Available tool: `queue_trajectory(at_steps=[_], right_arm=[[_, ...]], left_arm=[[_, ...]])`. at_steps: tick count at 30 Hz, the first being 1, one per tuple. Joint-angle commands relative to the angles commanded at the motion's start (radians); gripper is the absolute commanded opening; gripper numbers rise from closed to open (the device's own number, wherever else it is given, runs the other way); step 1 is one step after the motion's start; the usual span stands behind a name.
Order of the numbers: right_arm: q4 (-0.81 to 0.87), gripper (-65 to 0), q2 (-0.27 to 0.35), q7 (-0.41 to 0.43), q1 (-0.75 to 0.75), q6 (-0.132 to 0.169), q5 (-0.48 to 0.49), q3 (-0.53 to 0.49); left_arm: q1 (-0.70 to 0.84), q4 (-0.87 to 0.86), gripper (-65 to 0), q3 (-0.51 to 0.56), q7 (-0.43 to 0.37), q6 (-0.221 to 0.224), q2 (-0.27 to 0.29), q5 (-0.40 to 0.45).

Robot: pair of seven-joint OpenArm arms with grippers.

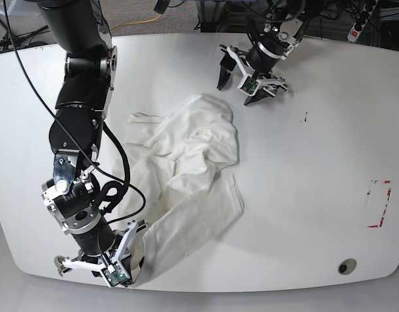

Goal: Fold the T-shirt properly
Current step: 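Grasp the shirt with the left gripper and lift it with both grippers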

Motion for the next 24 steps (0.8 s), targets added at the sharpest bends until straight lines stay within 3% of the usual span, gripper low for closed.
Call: queue_trajectory(at_steps=[9,15,16,21,22,24], right_arm=[[-0.002,-65.0,0.000,0.000,0.000,0.000,0.000,-0.002],[-0.003,-65.0,0.012,0.000,-0.003,-0.006,0.000,-0.044],[-0.003,-65.0,0.014,0.000,-0.003,-0.006,0.000,-0.052],[-0.005,-65.0,0.014,0.000,-0.005,-0.008,-0.018,-0.055],[-0.005,-65.0,0.012,0.000,-0.003,-0.008,-0.040,-0.057],[-0.005,-65.0,0.006,0.000,-0.002,-0.008,-0.094,-0.057]], left_arm=[[-0.097,-0.117,-23.5,0.017,0.000,0.000,0.057,0.000],[-0.152,-0.173,-26.1,0.061,0.000,0.000,0.061,0.000],[-0.161,-0.181,-29.2,0.072,0.000,-0.002,0.061,0.000],[-0.193,-0.190,-59.9,0.115,0.008,0.000,0.040,0.000],[-0.198,-0.187,-63.7,0.117,0.020,0.000,0.032,0.000],[-0.207,-0.183,-65.0,0.114,0.051,0.000,0.021,-0.002]])
